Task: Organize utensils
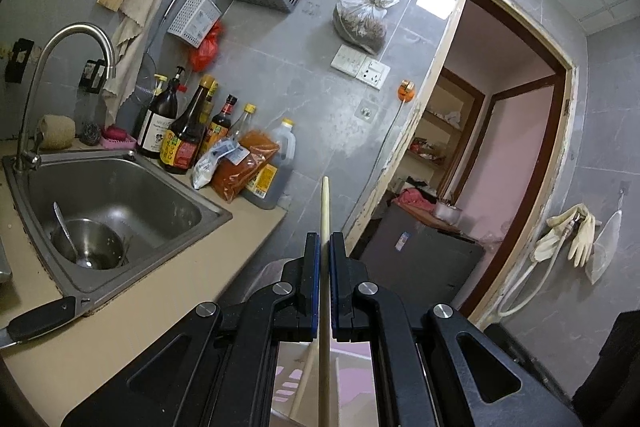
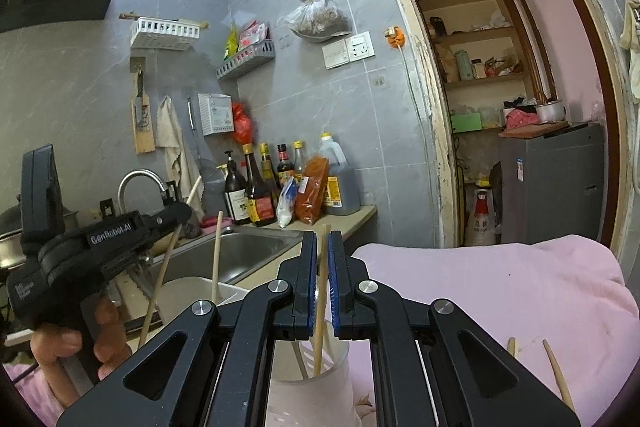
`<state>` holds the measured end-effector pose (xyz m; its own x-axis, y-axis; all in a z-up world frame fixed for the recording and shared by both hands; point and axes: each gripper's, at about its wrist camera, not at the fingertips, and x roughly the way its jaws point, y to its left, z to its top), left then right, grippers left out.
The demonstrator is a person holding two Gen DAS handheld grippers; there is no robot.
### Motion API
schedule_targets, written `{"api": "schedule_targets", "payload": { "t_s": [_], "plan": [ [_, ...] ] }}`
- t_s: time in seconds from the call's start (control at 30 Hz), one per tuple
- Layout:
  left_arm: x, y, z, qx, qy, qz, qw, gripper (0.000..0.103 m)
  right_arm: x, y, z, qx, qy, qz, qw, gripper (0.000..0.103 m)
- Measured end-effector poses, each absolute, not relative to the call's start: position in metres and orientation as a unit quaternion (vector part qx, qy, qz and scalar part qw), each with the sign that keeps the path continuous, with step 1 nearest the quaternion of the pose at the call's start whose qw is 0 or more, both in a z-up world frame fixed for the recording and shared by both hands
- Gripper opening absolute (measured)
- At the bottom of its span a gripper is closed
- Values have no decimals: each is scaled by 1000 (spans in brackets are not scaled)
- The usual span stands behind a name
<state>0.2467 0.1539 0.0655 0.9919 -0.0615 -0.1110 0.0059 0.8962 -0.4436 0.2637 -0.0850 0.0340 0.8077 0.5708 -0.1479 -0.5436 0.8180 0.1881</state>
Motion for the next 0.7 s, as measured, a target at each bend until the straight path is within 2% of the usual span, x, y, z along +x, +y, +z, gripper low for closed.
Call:
{"api": "schedule_targets", "payload": {
  "t_s": [0.13,0.17,0.2,0.27,0.7],
  "plan": [
    [241,153,81,-224,34,-26,974,2,259,-89,39,69,96,294,948,8],
    [241,153,86,-225,26,-29,974,2,259,-91,40,70,95,293,949,12],
    [241,153,89,-226,20,-31,973,2,257,-94,42,71,94,292,949,21],
    [244,156,94,-231,11,-37,972,2,254,-100,44,75,90,292,949,27],
    [273,169,106,-241,3,-36,970,2,208,-153,30,74,110,282,950,28]
  ]
}}
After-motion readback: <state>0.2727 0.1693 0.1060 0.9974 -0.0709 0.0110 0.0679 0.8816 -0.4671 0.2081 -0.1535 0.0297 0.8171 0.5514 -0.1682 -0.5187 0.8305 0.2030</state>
